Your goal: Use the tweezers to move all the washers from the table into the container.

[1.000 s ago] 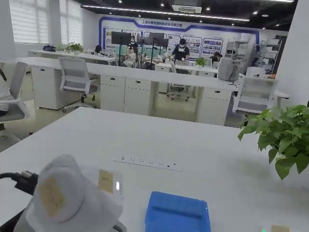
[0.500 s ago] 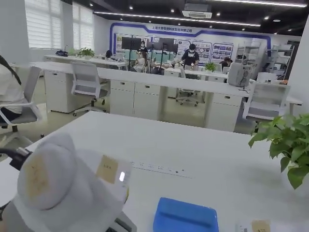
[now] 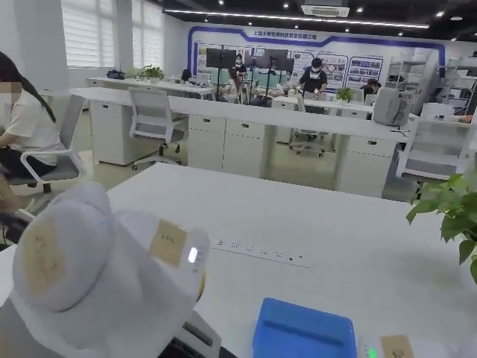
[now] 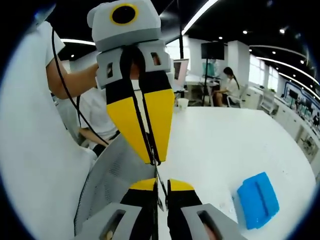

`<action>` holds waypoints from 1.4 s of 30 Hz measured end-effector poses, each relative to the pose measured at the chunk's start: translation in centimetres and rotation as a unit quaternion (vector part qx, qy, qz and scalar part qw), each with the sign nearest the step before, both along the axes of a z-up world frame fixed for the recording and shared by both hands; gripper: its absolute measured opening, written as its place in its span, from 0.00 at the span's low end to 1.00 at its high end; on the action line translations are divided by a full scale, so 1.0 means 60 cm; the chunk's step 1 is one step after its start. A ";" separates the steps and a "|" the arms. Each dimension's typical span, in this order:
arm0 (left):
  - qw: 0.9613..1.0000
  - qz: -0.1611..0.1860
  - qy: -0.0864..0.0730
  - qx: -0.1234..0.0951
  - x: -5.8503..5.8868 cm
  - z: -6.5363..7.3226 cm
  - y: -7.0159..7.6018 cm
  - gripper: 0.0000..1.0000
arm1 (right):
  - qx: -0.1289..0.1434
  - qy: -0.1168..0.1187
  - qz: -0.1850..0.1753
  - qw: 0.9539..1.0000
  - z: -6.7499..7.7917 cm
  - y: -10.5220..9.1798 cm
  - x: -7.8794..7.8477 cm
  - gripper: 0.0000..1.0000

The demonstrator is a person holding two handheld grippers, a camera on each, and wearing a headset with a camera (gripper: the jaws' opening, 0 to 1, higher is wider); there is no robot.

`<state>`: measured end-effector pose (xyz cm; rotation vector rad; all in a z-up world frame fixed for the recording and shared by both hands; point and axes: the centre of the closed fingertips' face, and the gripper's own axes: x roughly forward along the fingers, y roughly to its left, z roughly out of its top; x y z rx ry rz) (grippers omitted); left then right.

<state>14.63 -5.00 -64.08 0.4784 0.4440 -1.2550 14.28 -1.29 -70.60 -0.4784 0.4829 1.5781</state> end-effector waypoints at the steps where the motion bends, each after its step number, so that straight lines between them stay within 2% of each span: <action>1: 1.000 0.008 -0.005 -0.007 0.003 -0.001 0.000 0.00 | -0.002 -0.002 0.000 1.000 -0.002 0.001 0.000 0.03; 4: 0.998 0.051 -0.020 -0.041 0.014 -0.003 0.002 0.00 | -0.005 0.001 -0.003 1.000 -0.007 0.004 0.006 0.02; 6: 0.995 0.076 -0.034 -0.051 0.021 -0.004 0.007 0.02 | -0.002 0.005 -0.007 1.000 -0.008 0.006 0.009 0.01; 9: 0.986 0.136 -0.021 -0.092 0.030 -0.009 0.017 0.19 | 0.005 0.005 -0.017 1.000 -0.009 0.010 0.020 0.01; 11: 0.979 0.172 -0.026 -0.105 0.040 -0.014 0.029 0.26 | 0.011 0.006 -0.027 1.000 -0.008 0.012 0.030 0.01; 12: 0.974 0.195 -0.033 -0.110 0.047 -0.016 0.037 0.31 | 0.014 0.007 -0.033 0.999 -0.007 0.012 0.035 0.01; 13: 0.967 0.221 -0.040 -0.118 0.054 -0.018 0.048 0.33 | 0.016 0.007 -0.040 0.999 -0.007 0.013 0.041 0.01; 14: 0.958 0.252 -0.050 -0.125 0.063 -0.021 0.061 0.36 | 0.021 0.005 -0.050 0.999 -0.007 0.013 0.050 0.01; 15: 0.953 0.269 -0.057 -0.131 0.069 -0.022 0.069 0.40 | 0.023 0.004 -0.056 0.998 -0.007 0.013 0.055 0.01; 16: 0.947 0.285 -0.059 -0.137 0.073 -0.026 0.076 0.44 | 0.027 0.005 -0.067 0.997 -0.007 0.012 0.065 0.01; 17: 0.938 0.312 -0.061 -0.142 0.079 -0.031 0.089 0.48 | 0.030 0.005 -0.076 0.997 -0.007 0.011 0.072 0.01; 19: 0.923 0.345 -0.076 -0.149 0.087 -0.038 0.108 0.54 | 0.038 0.007 -0.093 0.995 -0.006 0.009 0.085 0.01; 20: 0.918 0.359 -0.076 -0.152 0.089 -0.044 0.115 0.58 | 0.045 0.009 -0.109 0.993 -0.005 0.006 0.098 0.01; 21: 0.909 0.383 -0.074 -0.148 0.092 -0.056 0.128 0.62 | 0.049 0.009 -0.119 0.992 -0.004 0.005 0.107 0.01; 23: 0.901 0.405 -0.076 -0.137 0.095 -0.074 0.143 0.72 | 0.060 0.005 -0.142 0.988 -0.002 0.000 0.129 0.01; 24: 0.893 0.424 -0.080 -0.130 0.097 -0.086 0.154 0.74 | 0.066 0.001 -0.157 0.985 -0.001 -0.004 0.142 0.01; 27: 0.875 0.459 -0.091 -0.123 0.100 -0.111 0.177 0.75 | 0.081 0.007 -0.187 0.979 0.000 -0.010 0.169 0.01; 28: 0.865 0.478 -0.096 -0.118 0.100 -0.122 0.187 0.75 | 0.087 0.005 -0.197 0.977 0.000 -0.011 0.178 0.01; 29: 0.864 0.481 -0.097 -0.116 0.100 -0.125 0.189 0.76 | 0.091 0.003 -0.208 0.974 -0.002 -0.014 0.191 0.01; 31: 0.858 0.495 -0.103 -0.087 0.101 -0.147 0.201 0.79 | 0.093 0.008 -0.219 0.971 -0.008 -0.017 0.206 0.01; 33: 0.859 0.496 -0.109 -0.064 0.103 -0.163 0.204 0.83 | 0.086 0.002 -0.227 0.970 -0.018 -0.019 0.220 0.01; 34: 0.858 0.499 -0.108 -0.054 0.106 -0.170 0.205 0.84 | 0.077 -0.012 -0.234 0.969 -0.027 -0.023 0.232 0.01; 35: 0.858 0.500 -0.110 -0.044 0.107 -0.173 0.205 0.85 | 0.080 -0.013 -0.239 0.968 -0.031 -0.023 0.238 0.01; 36: 0.860 0.496 -0.116 -0.032 0.108 -0.174 0.204 0.85 | 0.085 -0.005 -0.246 0.965 -0.037 -0.023 0.248 0.01; 37: 0.861 0.491 -0.131 -0.020 0.110 -0.172 0.202 0.84 | 0.087 0.004 -0.251 0.964 -0.042 -0.023 0.253 0.01; 38: 0.860 0.491 -0.135 -0.015 0.109 -0.174 0.202 0.84 | 0.089 0.006 -0.254 0.963 -0.049 -0.023 0.263 0.01; 41: 0.868 0.482 -0.123 0.004 0.108 -0.193 0.194 0.88 | 0.092 0.001 -0.259 0.961 -0.061 -0.021 0.276 0.02; 42: 0.868 0.481 -0.122 0.007 0.108 -0.195 0.194 0.89 | 0.095 0.005 -0.262 0.960 -0.067 -0.019 0.283 0.02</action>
